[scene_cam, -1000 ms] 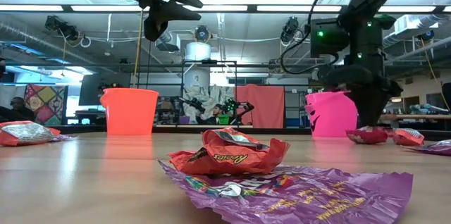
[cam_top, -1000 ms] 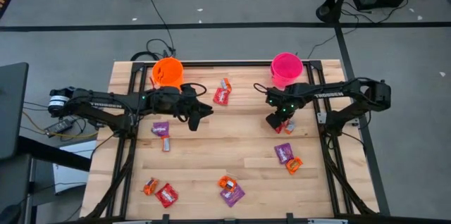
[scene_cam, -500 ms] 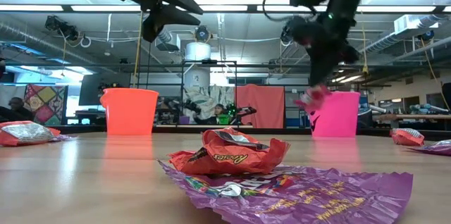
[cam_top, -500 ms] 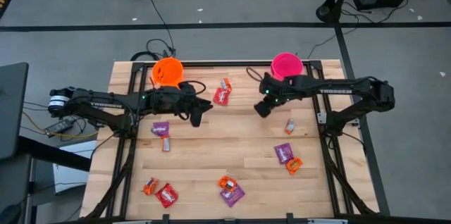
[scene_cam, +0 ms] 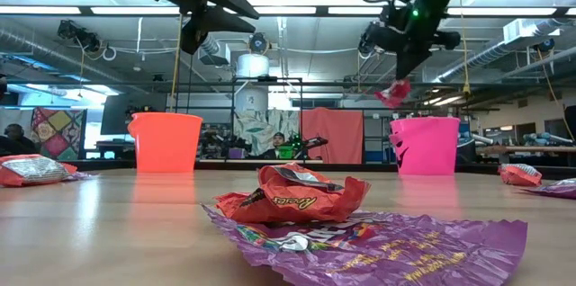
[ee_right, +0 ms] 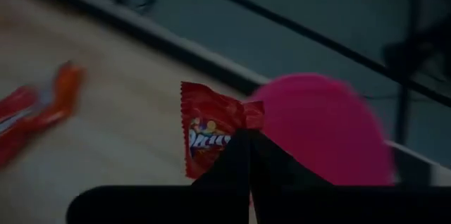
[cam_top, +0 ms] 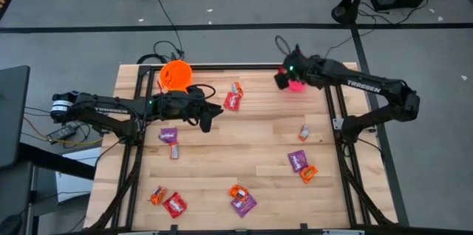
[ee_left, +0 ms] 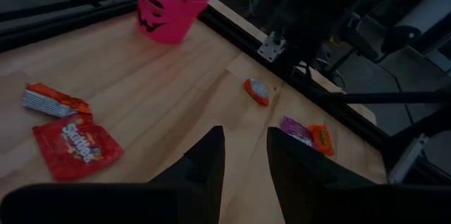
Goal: Sort candy by brand, put in halloween buckets
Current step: Put the red candy into the pink bucket
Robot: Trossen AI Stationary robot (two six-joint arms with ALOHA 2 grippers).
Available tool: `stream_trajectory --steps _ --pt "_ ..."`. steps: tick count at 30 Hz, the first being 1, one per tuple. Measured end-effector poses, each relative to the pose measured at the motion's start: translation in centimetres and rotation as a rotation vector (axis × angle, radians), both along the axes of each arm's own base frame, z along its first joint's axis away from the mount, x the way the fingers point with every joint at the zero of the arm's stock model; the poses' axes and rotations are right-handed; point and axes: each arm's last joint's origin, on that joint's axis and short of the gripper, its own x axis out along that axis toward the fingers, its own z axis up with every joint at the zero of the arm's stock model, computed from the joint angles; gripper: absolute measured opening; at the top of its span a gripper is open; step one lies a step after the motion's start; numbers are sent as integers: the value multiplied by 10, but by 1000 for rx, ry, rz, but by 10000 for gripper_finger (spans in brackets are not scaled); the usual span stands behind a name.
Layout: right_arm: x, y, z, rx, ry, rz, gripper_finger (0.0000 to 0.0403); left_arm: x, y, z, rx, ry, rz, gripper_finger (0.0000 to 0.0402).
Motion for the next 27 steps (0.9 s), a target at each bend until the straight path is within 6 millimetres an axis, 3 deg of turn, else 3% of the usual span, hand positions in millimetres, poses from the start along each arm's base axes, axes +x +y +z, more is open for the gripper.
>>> stream_trajectory --steps 7,14,20,27 --pt "-27 -33 -1 -4 31 -172 13 0 1 0 19 4 21 113" --pt "-47 -48 -4 64 18 -272 56 0 2 0 30 7 39 113" --pt "-50 -51 -4 94 -8 -263 87 -1 2 0 47 16 39 113" --pt "-39 -50 -2 123 -97 -148 97 -3 7 -6 72 83 46 113"
